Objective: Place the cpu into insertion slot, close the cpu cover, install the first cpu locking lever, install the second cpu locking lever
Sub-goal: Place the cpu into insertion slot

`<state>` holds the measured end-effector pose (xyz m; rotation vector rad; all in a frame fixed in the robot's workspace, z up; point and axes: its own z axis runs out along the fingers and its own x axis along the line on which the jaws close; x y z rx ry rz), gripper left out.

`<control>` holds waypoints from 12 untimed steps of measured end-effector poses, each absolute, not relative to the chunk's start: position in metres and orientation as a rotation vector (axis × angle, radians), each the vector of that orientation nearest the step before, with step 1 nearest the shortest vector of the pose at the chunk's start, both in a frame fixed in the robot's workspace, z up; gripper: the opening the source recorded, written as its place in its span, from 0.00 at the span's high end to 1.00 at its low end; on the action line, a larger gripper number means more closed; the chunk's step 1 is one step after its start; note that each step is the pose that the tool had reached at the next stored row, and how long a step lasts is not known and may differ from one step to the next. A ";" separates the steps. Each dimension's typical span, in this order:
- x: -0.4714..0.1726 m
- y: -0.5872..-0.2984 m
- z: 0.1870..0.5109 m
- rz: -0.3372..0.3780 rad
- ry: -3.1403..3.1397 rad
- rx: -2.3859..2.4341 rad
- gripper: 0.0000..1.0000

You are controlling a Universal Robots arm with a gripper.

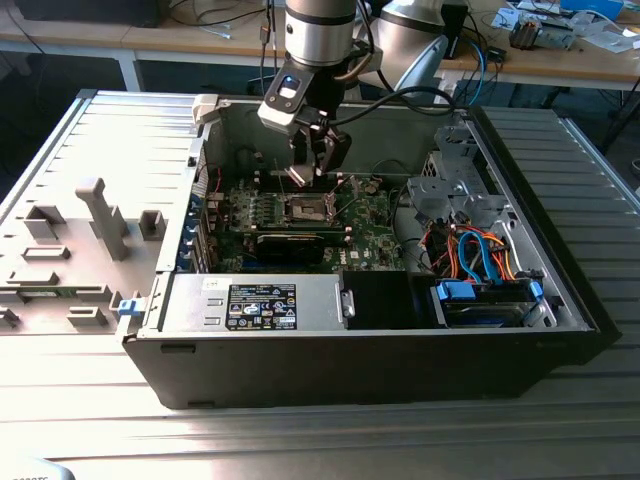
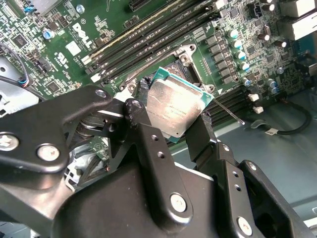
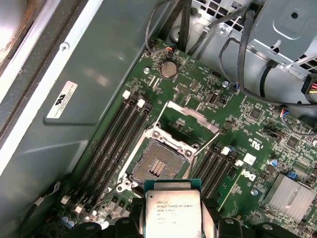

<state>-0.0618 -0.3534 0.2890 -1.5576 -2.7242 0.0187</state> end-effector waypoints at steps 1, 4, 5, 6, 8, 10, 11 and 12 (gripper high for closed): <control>-0.062 -0.353 0.289 0.019 -2.720 -1.564 0.45; -0.062 -0.353 0.289 0.019 -2.714 -1.576 0.45; -0.062 -0.353 0.289 0.019 -2.712 -1.579 0.45; -0.062 -0.353 0.289 0.019 -2.709 -1.583 0.45; -0.062 -0.353 0.289 0.019 -2.704 -1.592 0.45; -0.062 -0.353 0.289 0.019 -2.698 -1.602 0.45; -0.062 -0.353 0.289 0.019 -2.696 -1.605 0.45; -0.062 -0.353 0.289 0.019 -2.694 -1.608 0.45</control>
